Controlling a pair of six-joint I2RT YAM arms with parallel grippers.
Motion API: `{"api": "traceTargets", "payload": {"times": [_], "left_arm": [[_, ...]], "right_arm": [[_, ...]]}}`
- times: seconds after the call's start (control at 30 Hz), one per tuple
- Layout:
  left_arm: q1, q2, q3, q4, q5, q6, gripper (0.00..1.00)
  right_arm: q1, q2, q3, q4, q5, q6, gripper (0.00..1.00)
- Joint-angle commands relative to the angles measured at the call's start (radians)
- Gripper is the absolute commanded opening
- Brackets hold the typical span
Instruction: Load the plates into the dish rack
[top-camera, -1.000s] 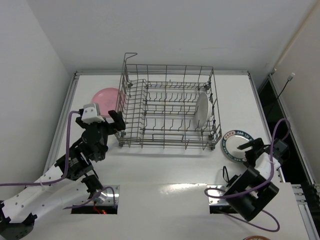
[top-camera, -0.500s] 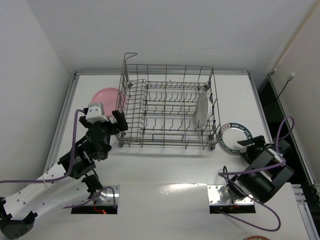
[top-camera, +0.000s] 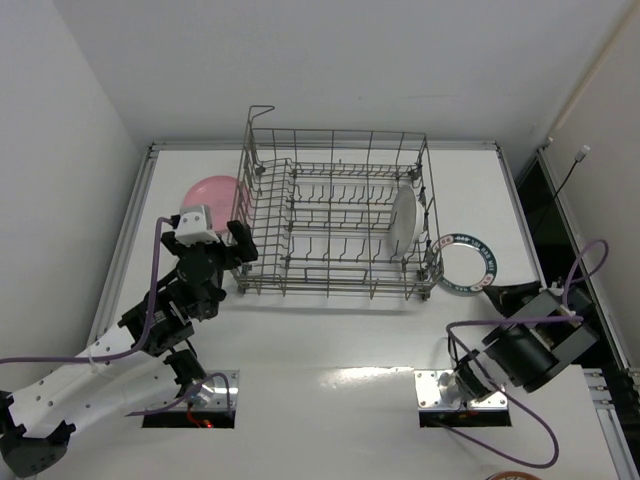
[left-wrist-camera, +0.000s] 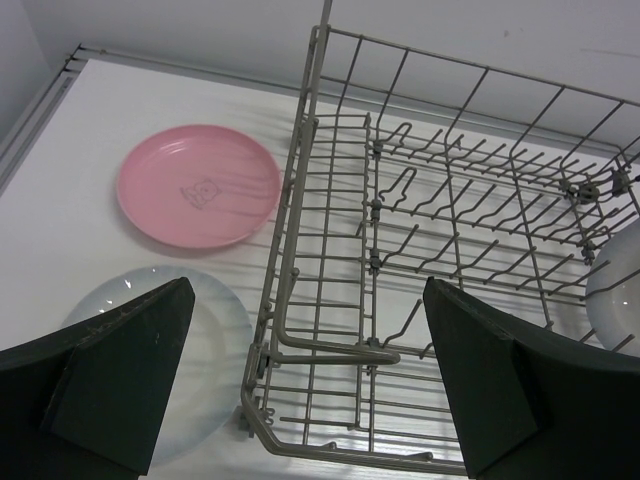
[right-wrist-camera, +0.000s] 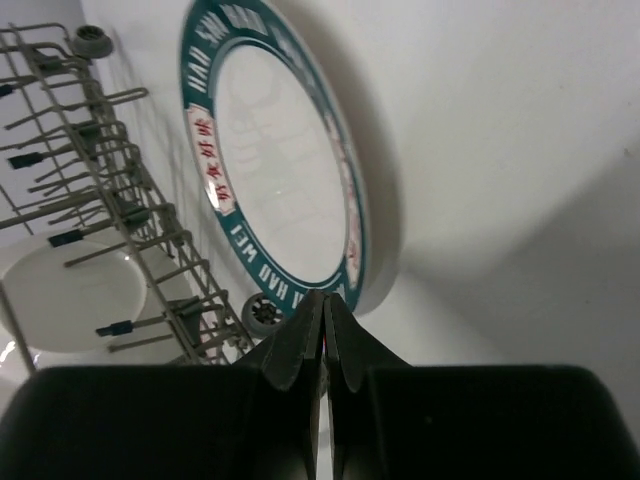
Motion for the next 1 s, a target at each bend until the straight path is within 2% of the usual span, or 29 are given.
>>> {"api": "traceTargets", "payload": {"times": [0.0, 0.1, 0.17, 0.2, 0.23, 0.27, 0.3, 0.47, 0.8, 0.97], "left_arm": [[-0.015, -0.003, -0.001, 0.046, -0.019, 0.002, 1.00], [-0.015, -0.003, -0.001, 0.046, -0.019, 0.002, 1.00], [-0.015, -0.003, -0.001, 0.046, -0.019, 0.002, 1.00], [-0.015, -0.003, -0.001, 0.046, -0.019, 0.002, 1.00], [-0.015, -0.003, -0.001, 0.046, -0.019, 0.002, 1.00], [-0.015, -0.012, -0.001, 0.046, -0.019, 0.002, 1.00], [-0.015, -0.012, -0.001, 0.046, -0.019, 0.002, 1.00], [-0.015, -0.021, -0.001, 0.046, -0.019, 0.002, 1.00], [-0.015, -0.040, -0.001, 0.046, -0.028, 0.002, 1.00], [-0.015, -0.040, -0.001, 0.046, -0.038, 0.002, 1.00]], "right_arm": [[-0.024, -0.146, 0.035, 0.007, -0.078, -0.024, 0.00], [-0.024, -0.260, 0.092, -0.112, -0.028, -0.061, 0.00], [-0.007, -0.271, 0.115, -0.168, 0.030, -0.080, 0.01], [-0.007, -0.271, 0.115, -0.180, 0.031, -0.089, 0.15], [-0.007, -0.248, 0.083, -0.167, 0.014, -0.089, 0.45], [-0.007, -0.227, 0.083, -0.167, 0.003, -0.089, 0.55], [-0.007, -0.201, 0.083, -0.177, -0.012, -0.101, 0.58], [-0.007, -0.041, 0.074, -0.145, -0.037, -0.133, 0.61], [0.059, 0.057, 0.064, -0.039, 0.035, -0.070, 0.63], [0.122, 0.057, 0.078, 0.013, 0.116, 0.038, 0.61]]}}
